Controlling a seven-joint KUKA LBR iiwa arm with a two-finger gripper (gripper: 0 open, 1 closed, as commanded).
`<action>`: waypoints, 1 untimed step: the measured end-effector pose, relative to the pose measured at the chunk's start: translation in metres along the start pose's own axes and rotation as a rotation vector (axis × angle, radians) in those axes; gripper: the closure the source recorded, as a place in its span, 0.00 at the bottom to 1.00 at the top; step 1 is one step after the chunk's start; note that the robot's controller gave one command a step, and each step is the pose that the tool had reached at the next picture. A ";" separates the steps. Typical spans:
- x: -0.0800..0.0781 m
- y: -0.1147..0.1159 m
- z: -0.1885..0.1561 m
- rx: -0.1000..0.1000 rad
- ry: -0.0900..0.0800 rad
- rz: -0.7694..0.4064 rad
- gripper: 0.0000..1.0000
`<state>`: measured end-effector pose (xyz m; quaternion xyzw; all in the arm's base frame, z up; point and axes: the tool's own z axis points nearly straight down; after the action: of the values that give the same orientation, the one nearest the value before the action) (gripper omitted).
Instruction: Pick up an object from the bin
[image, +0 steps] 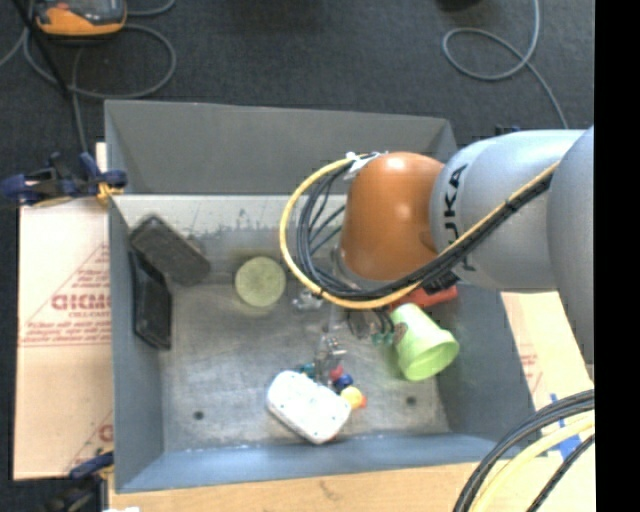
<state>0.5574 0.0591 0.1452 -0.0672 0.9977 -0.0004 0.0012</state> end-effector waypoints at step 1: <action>0.034 -0.037 0.065 0.004 -0.028 -0.095 1.00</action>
Offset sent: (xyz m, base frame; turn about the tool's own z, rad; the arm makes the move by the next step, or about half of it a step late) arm 0.0000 0.0000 0.0000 0.0000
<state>0.5284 0.0176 0.0797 -0.1144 0.9933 -0.0017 0.0155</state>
